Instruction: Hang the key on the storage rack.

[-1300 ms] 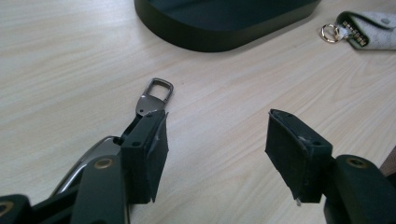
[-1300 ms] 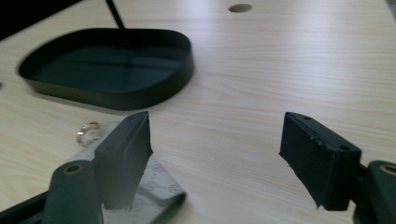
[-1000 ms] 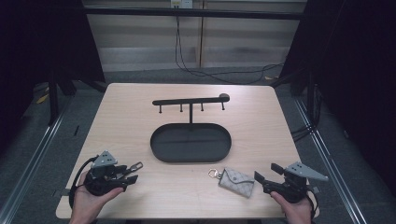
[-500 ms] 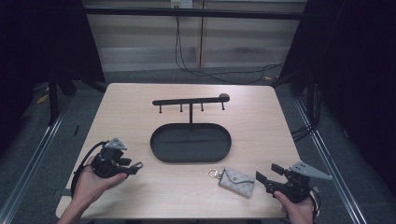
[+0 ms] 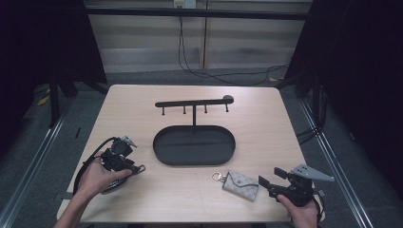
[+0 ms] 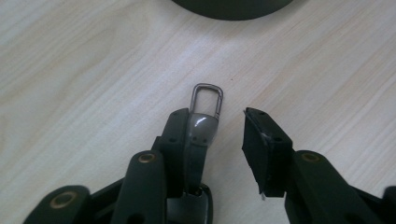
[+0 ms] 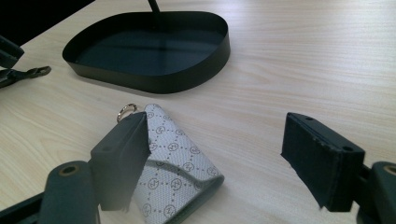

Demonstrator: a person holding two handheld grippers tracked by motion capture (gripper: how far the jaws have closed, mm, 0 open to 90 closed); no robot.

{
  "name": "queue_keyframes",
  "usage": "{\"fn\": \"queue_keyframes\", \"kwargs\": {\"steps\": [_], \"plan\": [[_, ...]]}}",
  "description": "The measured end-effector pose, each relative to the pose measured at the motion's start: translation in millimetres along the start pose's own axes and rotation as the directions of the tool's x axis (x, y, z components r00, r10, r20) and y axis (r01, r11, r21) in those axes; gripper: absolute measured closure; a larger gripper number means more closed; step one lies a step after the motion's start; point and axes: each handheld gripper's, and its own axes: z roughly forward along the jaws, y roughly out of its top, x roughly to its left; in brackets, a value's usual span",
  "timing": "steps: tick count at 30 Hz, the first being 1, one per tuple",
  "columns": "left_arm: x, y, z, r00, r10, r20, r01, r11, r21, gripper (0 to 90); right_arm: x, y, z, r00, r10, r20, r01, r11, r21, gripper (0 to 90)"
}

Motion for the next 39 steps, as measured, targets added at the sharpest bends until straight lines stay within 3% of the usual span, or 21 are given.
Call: {"fn": "queue_keyframes", "kwargs": {"steps": [3, 5, 13, 15, 16, 21, 26, 29, 31, 33, 37, 38, 39], "plan": [[0.3, 4.3, 5.2, 0.9996, 0.021, -0.016, -0.021, 0.9991, 0.037, 66.6, 0.2, -0.2, 0.4, 1.0000, 0.000, 0.006, 0.000, 1.000, 0.009, 23.4], [0.4, 5.5, 8.8, 0.9992, 0.041, -0.005, -0.040, 0.9977, 0.055, 73.0, 0.1, -0.4, 0.9, 1.0000, -0.002, 0.007, 0.002, 1.000, 0.014, 24.1], [7.0, 10.4, 17.6, 0.9990, 0.044, 0.002, -0.044, 0.9940, 0.100, 67.8, 0.3, -0.2, 2.5, 1.0000, -0.005, 0.000, 0.005, 1.000, 0.022, 24.2], [8.9, 11.4, 20.9, 0.9983, 0.058, 0.004, -0.057, 0.9899, 0.129, 67.1, 0.1, -0.2, 3.0, 1.0000, -0.005, 0.001, 0.005, 1.000, 0.026, 24.2], [8.4, 11.7, 21.6, 0.9965, 0.084, -0.001, -0.083, 0.9873, 0.135, 67.1, 0.1, -0.2, 3.1, 1.0000, -0.005, 0.001, 0.005, 1.000, 0.027, 24.2], [3.5, 14.4, 25.7, 0.9934, 0.115, 0.001, -0.113, 0.9797, 0.165, 67.1, 0.6, 0.0, 3.7, 1.0000, -0.007, -0.003, 0.007, 0.999, 0.032, 24.2], [3.6, 17.4, 28.1, 0.9937, 0.112, 0.001, -0.111, 0.9788, 0.172, 66.5, 0.9, -0.2, 3.7, 1.0000, -0.006, -0.005, 0.006, 0.999, 0.035, 24.2], [2.2, 17.5, 32.8, 0.9919, 0.127, 0.004, -0.125, 0.9692, 0.212, 66.3, -1.1, -0.4, 4.7, 0.9998, 0.016, -0.010, -0.016, 0.999, 0.044, 24.2], [1.9, 17.8, 34.6, 0.9934, 0.115, 0.002, -0.113, 0.9710, 0.211, 66.1, -1.0, -0.4, 5.0, 0.9999, 0.013, -0.009, -0.012, 0.999, 0.043, 24.2], [3.4, 19.8, 34.4, 0.9920, 0.126, 0.014, -0.126, 0.9652, 0.229, 66.5, 0.0, -0.4, 5.6, 1.0000, 0.003, -0.008, -0.003, 0.999, 0.051, 24.2], [4.5, 22.6, 35.7, 0.9936, 0.109, 0.032, -0.113, 0.9632, 0.244, 70.0, 1.5, -0.4, 6.6, 0.9999, -0.013, -0.007, 0.013, 0.998, 0.062, 24.2], [5.2, 24.2, 35.9, 0.9916, 0.125, 0.032, -0.129, 0.9578, 0.257, 70.1, 1.7, -0.4, 6.8, 0.9999, -0.014, -0.005, 0.015, 0.998, 0.063, 24.2], [4.6, 25.2, 36.7, 0.9927, 0.117, 0.031, -0.121, 0.9565, 0.266, 70.0, 1.7, -0.5, 7.0, 0.9999, -0.016, -0.003, 0.016, 0.998, 0.064, 24.2]]}}
